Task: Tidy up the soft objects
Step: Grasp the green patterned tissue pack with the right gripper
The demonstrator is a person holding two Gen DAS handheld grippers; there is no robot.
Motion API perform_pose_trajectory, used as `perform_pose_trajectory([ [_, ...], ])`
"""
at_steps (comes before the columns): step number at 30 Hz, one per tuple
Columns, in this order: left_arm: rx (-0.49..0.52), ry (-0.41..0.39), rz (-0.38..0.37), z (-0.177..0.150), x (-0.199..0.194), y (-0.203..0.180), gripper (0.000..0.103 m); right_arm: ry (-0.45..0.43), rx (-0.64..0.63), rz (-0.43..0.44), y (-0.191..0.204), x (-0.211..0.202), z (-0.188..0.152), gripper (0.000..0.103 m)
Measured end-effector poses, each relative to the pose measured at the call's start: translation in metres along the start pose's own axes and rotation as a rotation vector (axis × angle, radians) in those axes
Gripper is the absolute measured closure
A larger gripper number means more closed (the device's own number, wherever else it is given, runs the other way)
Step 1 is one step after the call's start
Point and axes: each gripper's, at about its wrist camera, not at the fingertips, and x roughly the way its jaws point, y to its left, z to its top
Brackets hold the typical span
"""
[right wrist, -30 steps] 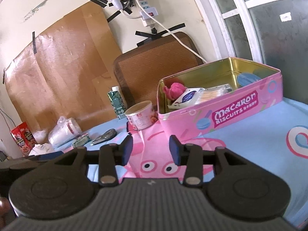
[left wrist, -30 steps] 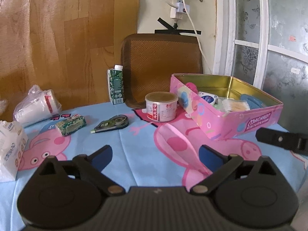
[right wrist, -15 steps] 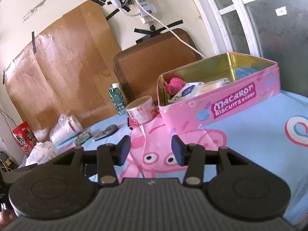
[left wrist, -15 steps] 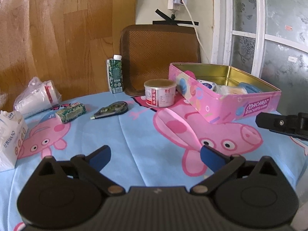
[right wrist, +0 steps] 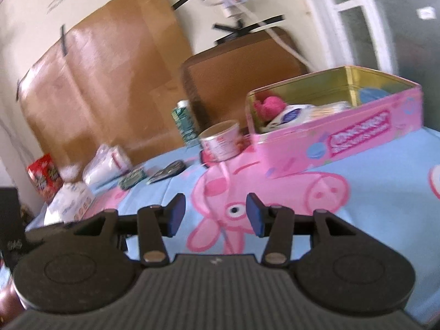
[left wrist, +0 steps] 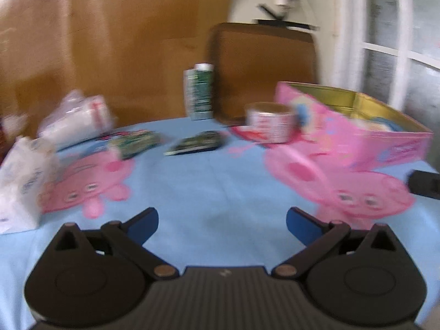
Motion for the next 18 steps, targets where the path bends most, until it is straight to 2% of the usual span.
perform_pose_trajectory([
  [5, -0.068, 0.013, 0.141, -0.005, 0.016, 0.068, 0.000, 0.083, -0.073, 0.064, 0.024, 0.039, 0.001, 0.052],
  [7, -0.100, 0.015, 0.227, -0.006, 0.022, 0.095, 0.000, 0.115, -0.120, 0.095, 0.040, 0.064, 0.004, 0.052],
  [8, -0.132, 0.027, 0.242, -0.007, 0.024, 0.107, 0.000, 0.125, -0.147, 0.111, 0.049, 0.077, 0.007, 0.052],
  [11, -0.286, 0.049, 0.172, -0.010, 0.027, 0.136, 0.001, 0.180, -0.221, 0.187, 0.084, 0.134, 0.020, 0.052],
  [15, -0.320, 0.039, 0.151, -0.010, 0.024, 0.140, 0.000, 0.269, -0.152, 0.252, 0.132, 0.224, 0.040, 0.050],
  [17, -0.328, 0.033, 0.143, -0.011, 0.023, 0.140, 0.000, 0.290, -0.158, 0.250, 0.157, 0.263, 0.044, 0.032],
  [18, -0.337, 0.027, 0.137, -0.012, 0.021, 0.143, 0.000, 0.294, -0.164, 0.240, 0.166, 0.276, 0.044, 0.029],
])
